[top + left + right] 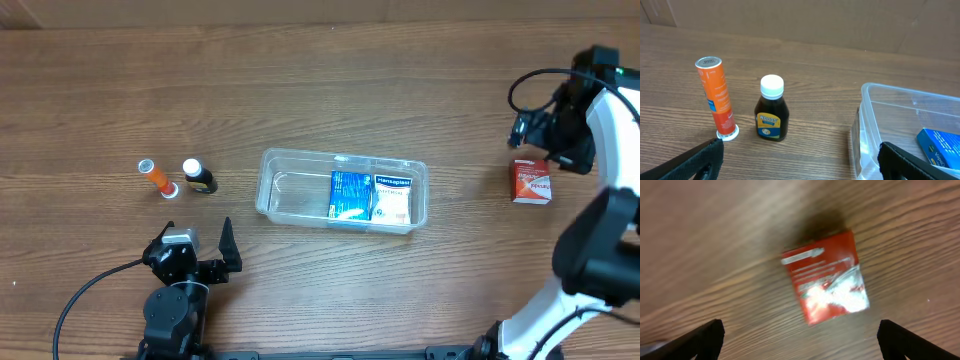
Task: Pack container
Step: 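Move the right gripper to the red Panadol box and grasp it, then carry the red box into the container left of the blue box, release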
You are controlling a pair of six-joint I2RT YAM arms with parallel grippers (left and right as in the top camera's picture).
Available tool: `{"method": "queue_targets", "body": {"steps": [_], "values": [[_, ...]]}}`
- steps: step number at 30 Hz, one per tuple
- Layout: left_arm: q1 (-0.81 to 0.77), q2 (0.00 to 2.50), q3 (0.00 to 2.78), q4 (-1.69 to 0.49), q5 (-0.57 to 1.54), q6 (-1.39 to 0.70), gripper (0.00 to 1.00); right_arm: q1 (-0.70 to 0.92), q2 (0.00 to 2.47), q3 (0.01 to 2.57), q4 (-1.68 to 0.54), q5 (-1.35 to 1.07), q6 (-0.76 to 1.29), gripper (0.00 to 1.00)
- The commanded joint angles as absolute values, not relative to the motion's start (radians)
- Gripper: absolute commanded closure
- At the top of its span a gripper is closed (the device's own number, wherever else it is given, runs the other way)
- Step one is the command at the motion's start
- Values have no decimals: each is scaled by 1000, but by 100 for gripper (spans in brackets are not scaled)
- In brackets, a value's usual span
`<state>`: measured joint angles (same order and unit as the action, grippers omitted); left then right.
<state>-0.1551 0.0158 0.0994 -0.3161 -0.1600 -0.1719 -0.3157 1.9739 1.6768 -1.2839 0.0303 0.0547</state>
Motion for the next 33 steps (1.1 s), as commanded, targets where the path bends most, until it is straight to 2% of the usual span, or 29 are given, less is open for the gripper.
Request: {"method": "queue_targets", "body": {"steps": [1, 6, 14, 23, 26, 33], "values": [[-150, 5, 96, -312, -160, -153, 0, -357, 2028, 1673, -1284, 69, -28, 0], [-150, 5, 96, -312, -160, -153, 0, -366, 2077, 1670, -1279, 26, -107, 0], [-150, 5, 96, -312, -160, -153, 0, -363, 2090, 1556, -1141, 32, -102, 0], [-150, 5, 96, -312, -160, -153, 0, -364, 2090, 1493, -1088, 78, -48, 0], [-150, 5, 96, -312, -160, -153, 0, -364, 2090, 1467, -1053, 78, -5, 9], [-150, 5, 96, -312, -160, -153, 0, -364, 2089, 1466, -1067, 73, 86, 21]]}}
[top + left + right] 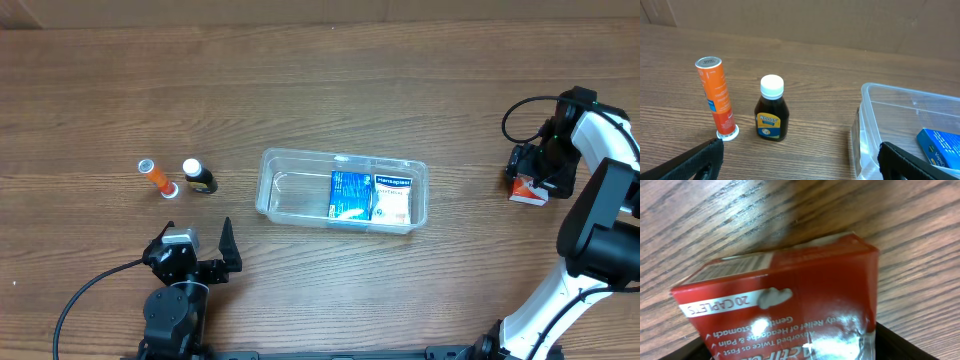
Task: Pack container
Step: 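Carry the red box into the container left of the blue box, release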
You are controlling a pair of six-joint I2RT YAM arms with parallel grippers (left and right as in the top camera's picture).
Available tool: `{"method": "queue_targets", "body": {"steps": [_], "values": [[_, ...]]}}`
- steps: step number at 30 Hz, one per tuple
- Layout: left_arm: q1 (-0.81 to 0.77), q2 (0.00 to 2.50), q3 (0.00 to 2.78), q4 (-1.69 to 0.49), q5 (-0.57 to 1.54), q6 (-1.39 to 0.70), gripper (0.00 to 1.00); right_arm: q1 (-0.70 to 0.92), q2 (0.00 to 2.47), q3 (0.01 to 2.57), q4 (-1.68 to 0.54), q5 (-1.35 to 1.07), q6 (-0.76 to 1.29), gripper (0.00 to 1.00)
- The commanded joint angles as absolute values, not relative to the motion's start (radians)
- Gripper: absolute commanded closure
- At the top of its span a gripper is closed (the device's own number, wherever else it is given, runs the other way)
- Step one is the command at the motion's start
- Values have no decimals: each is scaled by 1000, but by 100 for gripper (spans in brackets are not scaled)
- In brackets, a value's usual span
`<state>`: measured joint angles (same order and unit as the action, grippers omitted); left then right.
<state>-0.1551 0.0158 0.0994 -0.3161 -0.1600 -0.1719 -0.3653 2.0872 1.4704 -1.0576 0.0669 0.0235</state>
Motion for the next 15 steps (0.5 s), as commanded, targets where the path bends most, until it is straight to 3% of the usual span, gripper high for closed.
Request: {"method": "queue_targets", "body": {"steps": [1, 8, 15], "values": [[-150, 5, 96, -312, -160, -153, 0, -362, 2089, 1468, -1079, 64, 88, 21], [-150, 5, 96, -312, -160, -153, 0, -326, 2009, 1533, -1212, -53, 137, 37], [-150, 5, 96, -312, -160, -153, 0, -173, 1657, 1543, -1295, -70, 216, 42]]}}
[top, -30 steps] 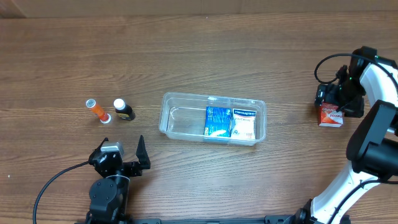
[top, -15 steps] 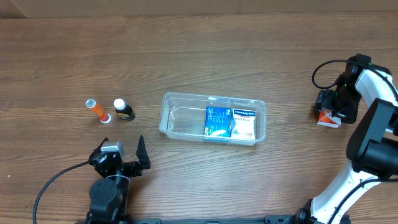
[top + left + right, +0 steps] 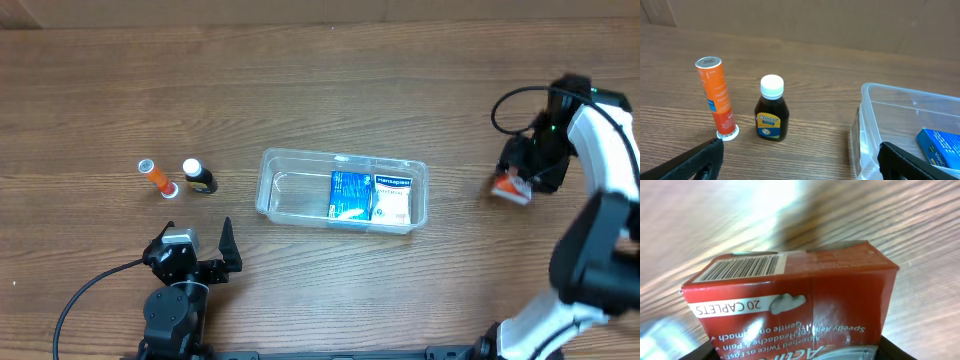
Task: Pack container
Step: 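Carry the red box into the container left of the blue box, release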
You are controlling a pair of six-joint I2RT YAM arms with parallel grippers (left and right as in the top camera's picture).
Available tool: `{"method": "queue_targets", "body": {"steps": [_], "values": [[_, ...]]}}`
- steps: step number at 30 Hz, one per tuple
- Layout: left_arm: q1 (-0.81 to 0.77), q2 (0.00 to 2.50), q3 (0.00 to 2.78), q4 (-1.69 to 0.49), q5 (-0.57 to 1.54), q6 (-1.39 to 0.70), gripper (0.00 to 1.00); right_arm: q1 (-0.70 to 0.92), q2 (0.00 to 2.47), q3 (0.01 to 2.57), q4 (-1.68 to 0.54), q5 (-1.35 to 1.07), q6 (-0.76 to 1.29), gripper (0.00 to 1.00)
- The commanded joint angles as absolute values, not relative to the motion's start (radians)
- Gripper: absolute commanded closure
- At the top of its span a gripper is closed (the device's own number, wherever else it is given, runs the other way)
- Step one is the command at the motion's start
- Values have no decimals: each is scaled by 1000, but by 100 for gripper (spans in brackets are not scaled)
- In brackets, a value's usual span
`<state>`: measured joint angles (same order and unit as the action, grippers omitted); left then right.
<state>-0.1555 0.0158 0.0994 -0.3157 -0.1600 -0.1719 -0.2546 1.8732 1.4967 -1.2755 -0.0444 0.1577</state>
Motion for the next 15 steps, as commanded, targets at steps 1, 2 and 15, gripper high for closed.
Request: {"method": "queue_targets", "body": {"steps": [1, 2, 15], "values": [[-150, 5, 96, -312, -160, -153, 0, -149, 1620, 1543, -1298, -70, 222, 43], [-150, 5, 96, -312, -160, -153, 0, -116, 1575, 1543, -1305, -69, 236, 44], [-150, 5, 96, -312, -160, -153, 0, 505, 1486, 1510, -1171, -18, 594, 46]]}}
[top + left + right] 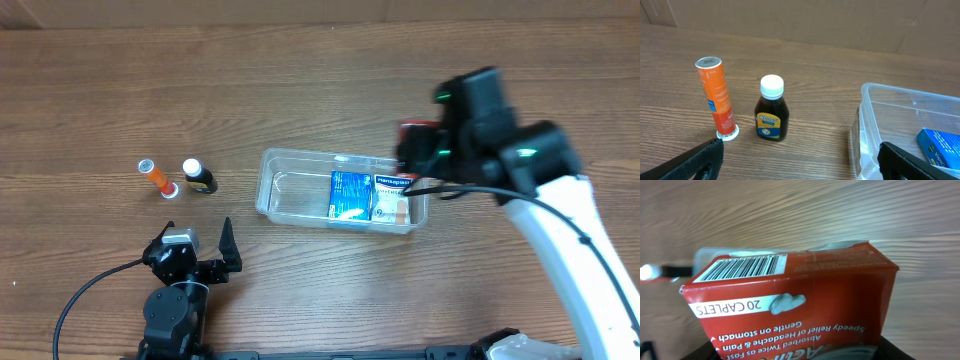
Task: Pack container
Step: 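Carry the red box into the container left of the blue box, release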
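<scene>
My right gripper point(425, 150) is shut on a red caplet box point(790, 300) and holds it over the right end of the clear plastic container point(290, 195). The box fills the right wrist view; only its top edge point(412, 127) shows from overhead. Inside the container lie a blue box point(349, 195) and a white box point(392, 198). An orange tube point(715, 97) and a dark bottle with a white cap point(772, 109) stand left of the container. My left gripper point(800, 160) rests open near the table's front edge, empty.
The container's left half point(295, 190) holds nothing. A cardboard wall point(800, 20) runs along the back of the table. The right arm point(560, 230) stretches from the lower right across the table's right side.
My right gripper has carried the red box leftward from the table's far right to above the container's right end. The left arm and other items have not moved.
The red box lay on the table at the far right with my right gripper open above it. Then the gripper was down around the box, then shut on it and raised. Now it holds the box over the container.
</scene>
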You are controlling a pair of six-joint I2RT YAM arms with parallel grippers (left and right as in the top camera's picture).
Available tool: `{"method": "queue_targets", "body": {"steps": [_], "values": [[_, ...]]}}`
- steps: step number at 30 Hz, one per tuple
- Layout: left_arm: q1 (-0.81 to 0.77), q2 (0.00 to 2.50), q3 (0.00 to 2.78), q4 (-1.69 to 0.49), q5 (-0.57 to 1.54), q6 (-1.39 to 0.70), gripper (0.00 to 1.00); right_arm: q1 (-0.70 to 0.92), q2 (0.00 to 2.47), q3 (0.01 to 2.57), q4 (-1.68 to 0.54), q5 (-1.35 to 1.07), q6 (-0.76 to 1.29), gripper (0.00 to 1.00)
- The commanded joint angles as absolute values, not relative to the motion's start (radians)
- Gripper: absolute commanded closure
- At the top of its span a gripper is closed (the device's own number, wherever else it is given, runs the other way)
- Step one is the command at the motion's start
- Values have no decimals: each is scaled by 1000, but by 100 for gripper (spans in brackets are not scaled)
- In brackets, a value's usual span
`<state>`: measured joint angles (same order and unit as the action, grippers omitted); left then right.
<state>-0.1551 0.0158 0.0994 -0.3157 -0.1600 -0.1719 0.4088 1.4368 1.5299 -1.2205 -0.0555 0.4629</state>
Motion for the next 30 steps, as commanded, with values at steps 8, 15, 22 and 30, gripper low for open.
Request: {"method": "queue_targets", "body": {"steps": [8, 15, 22, 30], "values": [[-150, 5, 96, -312, -160, -153, 0, 670, 1757, 1504, -1026, -2, 706, 46], [-150, 5, 96, -312, -160, -153, 0, 718, 1883, 1504, -973, -31, 734, 46], [-150, 5, 96, -312, -160, -153, 0, 727, 1908, 1504, -921, -71, 738, 45], [-150, 5, 96, -312, -160, -153, 0, 733, 1942, 1505, -902, -72, 758, 26]]}}
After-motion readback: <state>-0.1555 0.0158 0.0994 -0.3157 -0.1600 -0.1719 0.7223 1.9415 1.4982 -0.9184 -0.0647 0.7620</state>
